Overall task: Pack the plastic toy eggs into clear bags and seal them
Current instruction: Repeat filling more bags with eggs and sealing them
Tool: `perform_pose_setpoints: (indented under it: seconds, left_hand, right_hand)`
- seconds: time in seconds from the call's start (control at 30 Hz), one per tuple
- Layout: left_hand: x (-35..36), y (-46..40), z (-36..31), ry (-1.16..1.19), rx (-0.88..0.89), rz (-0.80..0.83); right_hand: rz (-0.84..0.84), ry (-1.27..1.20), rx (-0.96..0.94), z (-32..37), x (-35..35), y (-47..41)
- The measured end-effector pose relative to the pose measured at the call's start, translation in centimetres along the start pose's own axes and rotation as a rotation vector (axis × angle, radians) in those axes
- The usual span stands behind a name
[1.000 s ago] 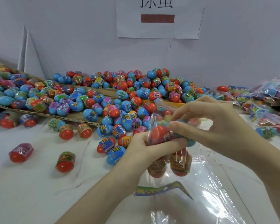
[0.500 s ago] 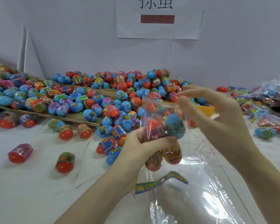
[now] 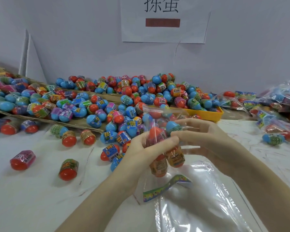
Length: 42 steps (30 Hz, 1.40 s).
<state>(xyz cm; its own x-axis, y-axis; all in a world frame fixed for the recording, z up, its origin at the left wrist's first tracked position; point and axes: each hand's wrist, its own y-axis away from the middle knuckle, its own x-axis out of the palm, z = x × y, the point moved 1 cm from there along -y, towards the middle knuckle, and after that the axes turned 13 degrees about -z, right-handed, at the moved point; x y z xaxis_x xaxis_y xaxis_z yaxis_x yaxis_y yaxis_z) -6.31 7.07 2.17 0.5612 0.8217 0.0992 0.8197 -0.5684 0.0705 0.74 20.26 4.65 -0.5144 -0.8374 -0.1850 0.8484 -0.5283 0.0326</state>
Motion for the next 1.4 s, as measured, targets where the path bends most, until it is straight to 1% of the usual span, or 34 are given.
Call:
perform_pose_setpoints:
  seconds: [0.07, 0.13, 0.2, 0.27, 0.33, 0.4, 0.43, 0.47, 0.5, 0.53, 0.57, 0.6, 0.63, 0.67, 0.7, 0.8, 0.87, 0.93, 1.03, 1.13, 1.27, 1.4]
  left_hand:
    - [0.2, -0.4, -0.2, 0.003, -0.05, -0.117]
    - [0.2, -0.4, -0.4, 0.015, -0.016, -0.19]
    - [0.0, -0.1, -0.4, 0.063, 0.028, -0.201]
    - [-0.3, 0.2, -0.4, 0.15, 0.034, -0.203]
    - [-0.3, 0.1, -0.4, 0.175, 0.056, -0.206]
    - [-0.3, 0.0, -0.4, 0.188, 0.085, -0.228]
    - [-0.3, 0.0, -0.3, 0.201, 0.097, -0.236]
    - [-0.3, 0.1, -0.3, 0.206, 0.105, -0.24]
    - [-0.3, 0.2, -0.4, 0.203, 0.112, -0.236]
    - [-0.3, 0.2, -0.5, 0.196, 0.121, -0.225]
    - [-0.2, 0.3, -0.6, 0.191, 0.132, -0.207]
    - [-0.1, 0.4, -0.6, 0.188, 0.143, -0.185]
    - [0.1, 0.5, -0.7, 0.18, 0.16, -0.167]
    - [0.2, 0.7, -0.7, 0.167, 0.184, -0.157]
    - [0.2, 0.8, -0.7, 0.155, 0.214, -0.15]
    - [0.6, 1.3, -0.9, 0.148, 0.32, -0.1]
    - [0.7, 1.6, -1.0, 0.163, 0.359, -0.054]
    - [0.7, 1.8, -1.1, 0.199, 0.359, -0.027]
    - [0.6, 1.7, -1.1, 0.193, 0.415, -0.063]
    - [0.3, 1.5, -0.9, 0.014, 0.582, -0.132]
    - [0.0, 1.7, -0.6, -0.3, 0.822, -0.154]
    - [-0.1, 1.7, -0.8, -0.357, 0.914, -0.147]
  right_hand:
    - [0.006, -0.028, 0.001, 0.1, 0.0, 0.0]
    - [0.013, -0.031, 0.011, 0.3, -0.1, -0.1]
    - [0.04, -0.021, 0.019, 0.4, -0.1, 0.0]
    - [0.063, -0.016, 0.029, 0.6, -0.2, 0.2]
    - [0.082, -0.009, 0.034, 0.8, -0.2, 0.5]
    - [0.049, 0.03, 0.007, 1.0, 0.1, 0.7]
    - [-0.012, 0.042, -0.028, 1.1, 0.3, 0.8]
    - [-0.115, 0.045, -0.09, 1.2, 0.5, 0.9]
    - [-0.252, 0.052, -0.201, 1.4, 0.6, 1.1]
    - [-0.4, 0.091, -0.363, 1.7, 0.6, 1.4]
    - [-0.52, 0.182, -0.558, 2.0, 0.5, 1.8]
    - [-0.59, 0.301, -0.754, 2.2, 0.4, 2.1]
    - [-0.613, 0.412, -0.907, 2.4, 0.5, 2.5]
    - [-0.616, 0.512, -0.998, 2.3, 0.6, 2.7]
    - [-0.614, 0.6, -1.043, 2.3, 0.8, 2.9]
    - [-0.626, 0.791, -1.069, 2.2, 1.4, 2.9]
    - [-0.626, 0.816, -1.085, 2.3, 1.6, 3.0]
    - [-0.632, 0.832, -1.124, 2.3, 1.6, 3.1]
    - [-0.613, 0.836, -1.151, 2.2, 1.7, 3.2]
    - [-0.544, 0.791, -1.114, 2.4, 1.6, 3.2]
    - [-0.503, 0.782, -1.082, 2.7, 1.2, 3.1]
    - [-0.509, 0.906, -1.233, 2.6, 1.1, 3.3]
